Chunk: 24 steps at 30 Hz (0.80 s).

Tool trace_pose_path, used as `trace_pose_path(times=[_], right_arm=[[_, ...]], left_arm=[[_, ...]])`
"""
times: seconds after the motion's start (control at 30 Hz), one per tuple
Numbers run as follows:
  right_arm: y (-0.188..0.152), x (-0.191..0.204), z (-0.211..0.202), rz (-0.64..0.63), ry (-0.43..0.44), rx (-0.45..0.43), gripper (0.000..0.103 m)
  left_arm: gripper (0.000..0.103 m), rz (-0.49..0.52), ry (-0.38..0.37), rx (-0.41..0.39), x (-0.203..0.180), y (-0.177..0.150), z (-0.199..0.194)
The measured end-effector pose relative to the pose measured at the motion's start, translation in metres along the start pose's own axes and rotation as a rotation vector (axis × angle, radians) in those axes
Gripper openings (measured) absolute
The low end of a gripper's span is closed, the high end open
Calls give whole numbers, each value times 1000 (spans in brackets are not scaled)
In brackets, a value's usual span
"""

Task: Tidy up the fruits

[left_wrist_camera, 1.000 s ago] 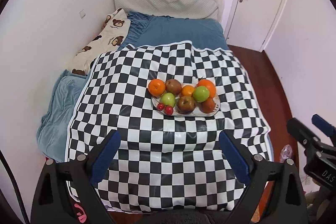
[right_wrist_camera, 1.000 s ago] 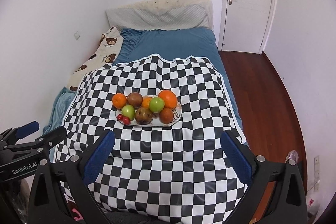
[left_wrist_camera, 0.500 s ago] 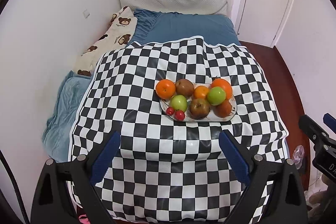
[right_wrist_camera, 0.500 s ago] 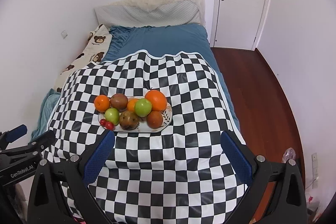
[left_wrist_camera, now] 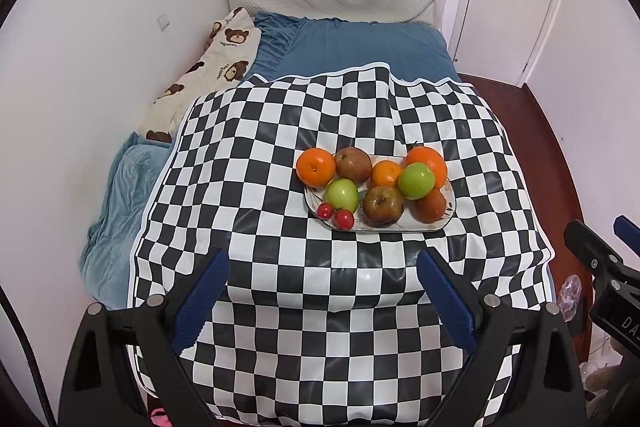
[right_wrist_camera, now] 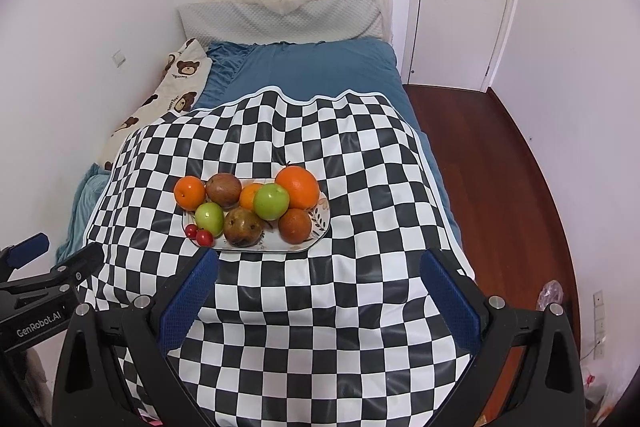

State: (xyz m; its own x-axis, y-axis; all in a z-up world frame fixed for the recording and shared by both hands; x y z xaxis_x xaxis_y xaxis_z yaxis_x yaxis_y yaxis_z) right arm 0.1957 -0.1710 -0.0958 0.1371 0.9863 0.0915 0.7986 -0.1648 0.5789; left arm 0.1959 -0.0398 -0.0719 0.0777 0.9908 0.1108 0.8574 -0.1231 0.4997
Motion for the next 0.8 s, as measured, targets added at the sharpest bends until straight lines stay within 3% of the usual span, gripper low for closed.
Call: trace_pose_path(times=[0.8], right_arm=[[1, 2, 0, 2, 6, 7, 102]], left_arm=[[96, 1, 0, -3, -3, -1, -1]])
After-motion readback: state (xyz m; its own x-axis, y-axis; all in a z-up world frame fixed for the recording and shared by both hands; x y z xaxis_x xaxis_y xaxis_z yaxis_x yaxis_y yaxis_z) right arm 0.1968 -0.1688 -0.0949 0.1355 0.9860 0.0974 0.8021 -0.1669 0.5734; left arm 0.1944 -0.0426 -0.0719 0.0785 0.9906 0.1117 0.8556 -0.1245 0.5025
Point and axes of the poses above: each gripper's, at about its wrist camera, not at the fingertips, and z roughly the way its jaws point, x to its left, y to its top, the point moved 1 cm from there along z, roughly the way its jaws point, and after that the axes turned 6 degrees about z, right-handed, at the moved point
